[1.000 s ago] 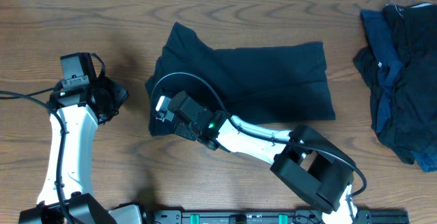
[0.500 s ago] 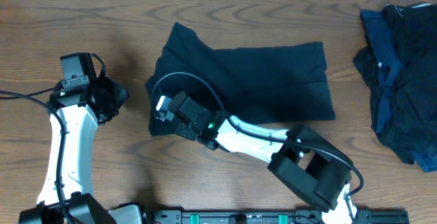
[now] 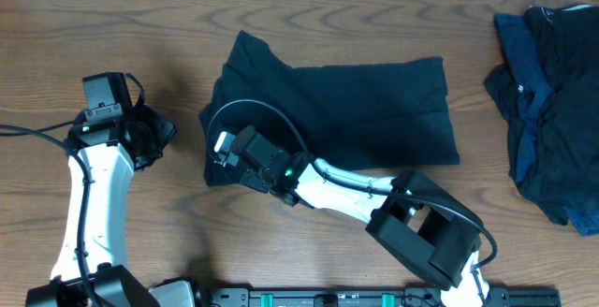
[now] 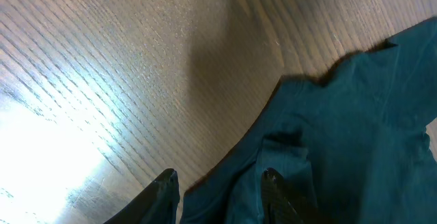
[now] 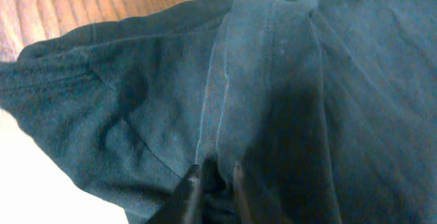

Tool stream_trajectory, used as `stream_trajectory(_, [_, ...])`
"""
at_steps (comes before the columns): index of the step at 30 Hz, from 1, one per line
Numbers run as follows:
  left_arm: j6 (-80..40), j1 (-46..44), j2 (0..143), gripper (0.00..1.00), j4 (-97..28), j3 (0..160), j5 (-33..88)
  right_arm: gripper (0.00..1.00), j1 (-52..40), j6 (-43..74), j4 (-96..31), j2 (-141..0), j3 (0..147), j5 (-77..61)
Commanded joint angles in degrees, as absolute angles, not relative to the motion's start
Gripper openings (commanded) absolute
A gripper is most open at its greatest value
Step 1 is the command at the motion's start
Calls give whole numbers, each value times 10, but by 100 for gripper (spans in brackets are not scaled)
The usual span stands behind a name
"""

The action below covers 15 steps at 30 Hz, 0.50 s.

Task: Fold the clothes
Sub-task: 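Fold the shirt's right side leftward over the middle with the right gripper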

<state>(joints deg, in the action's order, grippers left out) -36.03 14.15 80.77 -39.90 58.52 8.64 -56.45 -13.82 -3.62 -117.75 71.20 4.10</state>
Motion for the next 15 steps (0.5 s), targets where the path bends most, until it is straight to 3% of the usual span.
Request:
stream_trajectory(1, [-359,144,805,41,-401,583,84,5,-563,-133,-34,-1183,718,45])
stream_trajectory(2, [-359,144,805,41,-402,583,84,1,-563,-133,-34,-1183,718,45])
stream_trajectory(15, [-359,144,805,41,-404,583,84,1,-559,-116,-52,-1183,754,117])
